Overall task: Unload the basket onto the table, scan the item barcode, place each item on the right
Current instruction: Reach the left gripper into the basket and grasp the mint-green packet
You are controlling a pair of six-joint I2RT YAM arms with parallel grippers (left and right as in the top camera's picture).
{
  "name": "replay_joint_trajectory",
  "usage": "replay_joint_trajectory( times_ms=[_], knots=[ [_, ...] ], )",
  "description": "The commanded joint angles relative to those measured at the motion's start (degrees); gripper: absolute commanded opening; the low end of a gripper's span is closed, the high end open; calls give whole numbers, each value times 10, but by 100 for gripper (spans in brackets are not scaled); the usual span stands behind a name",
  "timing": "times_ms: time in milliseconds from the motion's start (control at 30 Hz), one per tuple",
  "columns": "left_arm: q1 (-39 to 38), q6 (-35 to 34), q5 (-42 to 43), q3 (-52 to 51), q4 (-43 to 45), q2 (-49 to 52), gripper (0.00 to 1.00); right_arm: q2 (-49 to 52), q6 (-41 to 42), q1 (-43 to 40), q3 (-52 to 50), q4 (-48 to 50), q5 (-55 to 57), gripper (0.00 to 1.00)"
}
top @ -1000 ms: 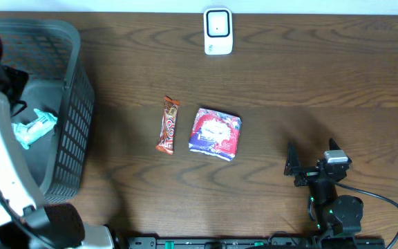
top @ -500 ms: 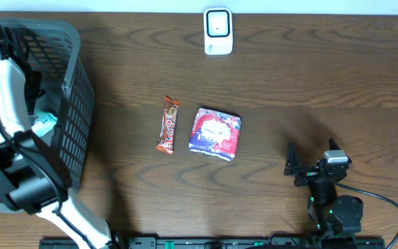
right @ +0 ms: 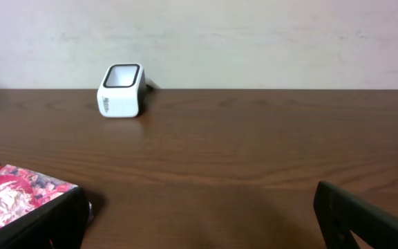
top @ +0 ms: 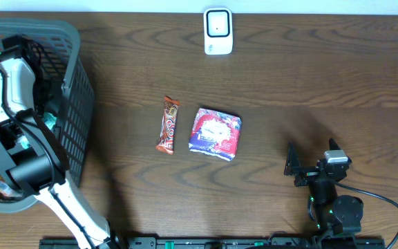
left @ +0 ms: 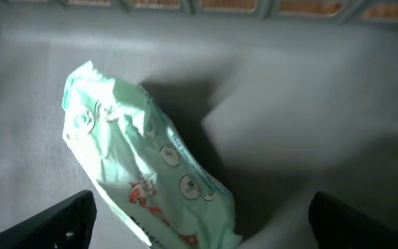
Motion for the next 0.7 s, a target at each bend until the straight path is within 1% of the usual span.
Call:
replay_joint_trajectory(
  times_ms=[0, 200, 300, 367, 433, 467, 533, 667],
  knots=[
    [3, 1, -18, -16, -5, 25, 98, -4, -6, -2, -2, -2, 3, 99],
    [3, 1, -18, -48, 2, 34, 98, -4, -6, -2, -2, -2, 3, 99],
    [3, 6, -18, -49, -6, 33, 63, -4, -6, -2, -2, -2, 3, 99],
    [3, 13, -18, -49, -12, 30, 50, -4, -6, -2, -2, -2, 3, 99],
    [3, 33, -18, -49, -14, 23, 42, -4, -6, -2, -2, -2, 3, 99],
    [3, 38, -18, -49, -16, 18, 34, -4, -6, -2, -2, -2, 3, 99],
    [3, 42, -18, -47, -23, 3, 8, -4, -6, -2, -2, -2, 3, 99],
    [2, 42, -16, -46, -36, -48, 8, -4, -6, -2, -2, -2, 3, 99]
  ],
)
